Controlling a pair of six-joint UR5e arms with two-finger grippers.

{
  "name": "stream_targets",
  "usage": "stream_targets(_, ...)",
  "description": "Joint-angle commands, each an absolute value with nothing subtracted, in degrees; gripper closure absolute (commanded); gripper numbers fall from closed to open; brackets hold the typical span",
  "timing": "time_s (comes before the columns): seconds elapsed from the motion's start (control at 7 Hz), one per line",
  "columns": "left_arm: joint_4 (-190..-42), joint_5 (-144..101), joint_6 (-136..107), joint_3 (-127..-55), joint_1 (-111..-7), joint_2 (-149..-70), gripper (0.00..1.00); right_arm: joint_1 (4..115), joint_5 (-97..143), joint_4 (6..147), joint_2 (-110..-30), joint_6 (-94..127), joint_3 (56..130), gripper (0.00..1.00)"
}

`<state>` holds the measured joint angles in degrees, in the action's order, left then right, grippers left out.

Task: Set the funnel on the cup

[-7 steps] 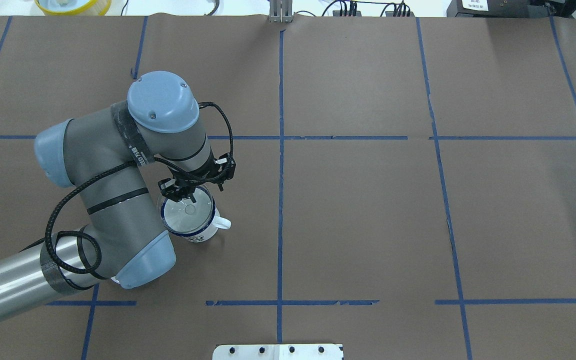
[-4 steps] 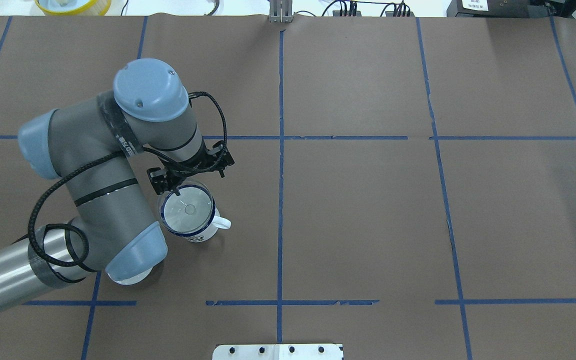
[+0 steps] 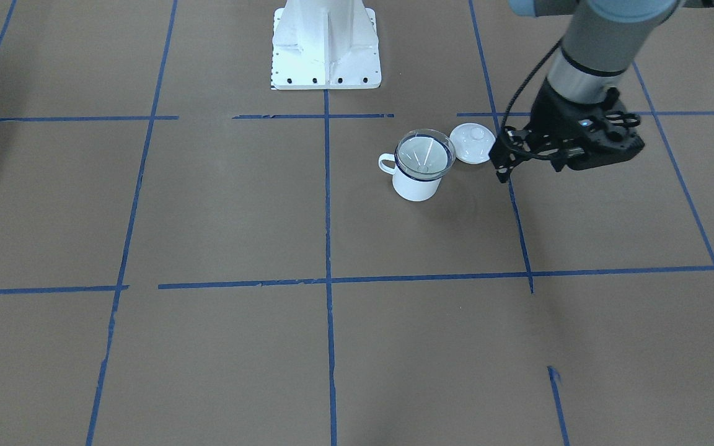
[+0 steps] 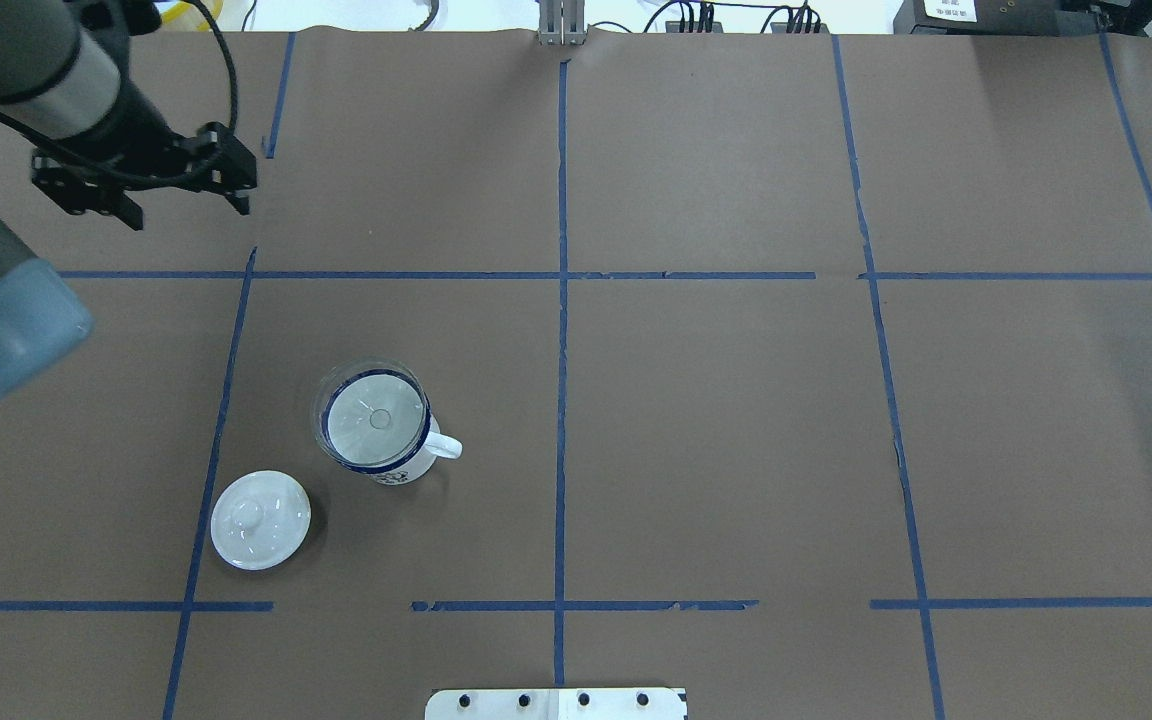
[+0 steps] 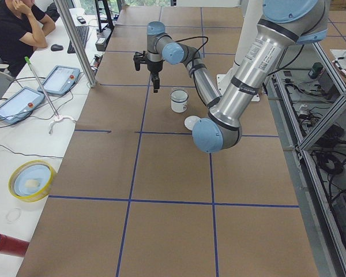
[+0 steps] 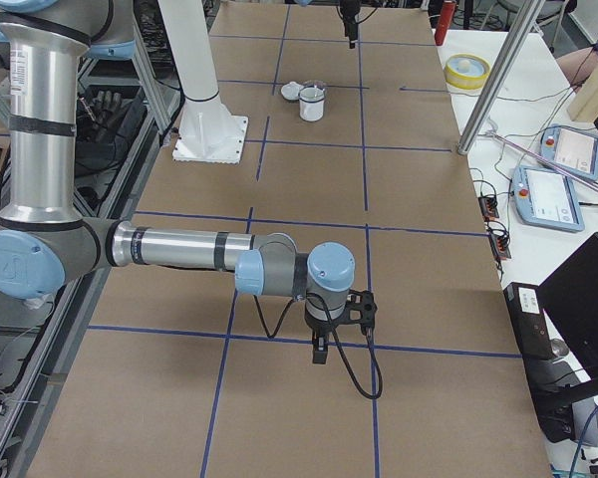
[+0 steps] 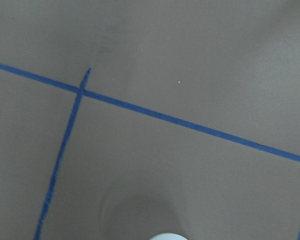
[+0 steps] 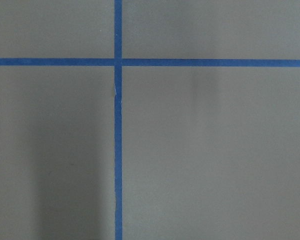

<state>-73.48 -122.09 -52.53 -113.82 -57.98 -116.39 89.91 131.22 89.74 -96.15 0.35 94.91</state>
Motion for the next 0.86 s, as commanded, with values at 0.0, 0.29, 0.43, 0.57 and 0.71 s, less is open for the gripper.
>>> stream_targets(0.0, -75.1, -127.9, -30.3, -113.0, -71.6, -107.1, 0.00, 89.9, 131.2, 89.7, -96.2, 0.4, 94.8, 0.00)
stream_targets(0.29, -84.4, -130.4, -10.0, -104.5, -82.7, -97.7, 0.00, 89.9, 131.2, 89.7, -96.2, 0.4, 94.8, 0.00)
stream_targets(0.43, -87.9, -131.8, -7.0, -100.6, -85.0, -95.9, 0.00, 89.9, 131.2, 89.7, -96.2, 0.4, 94.9, 0.00)
stream_targets(0.57, -88.6, -135.1, -5.4, -99.8, -89.0, -94.9, 0.00, 89.9, 131.2, 89.7, -96.2, 0.4, 94.8, 0.00)
stream_targets(0.71, -88.6, -136.7, -3.1, -99.2, -89.7, -91.4, 0.00, 89.9, 131.2, 89.7, -96.2, 0.4, 94.9, 0.00)
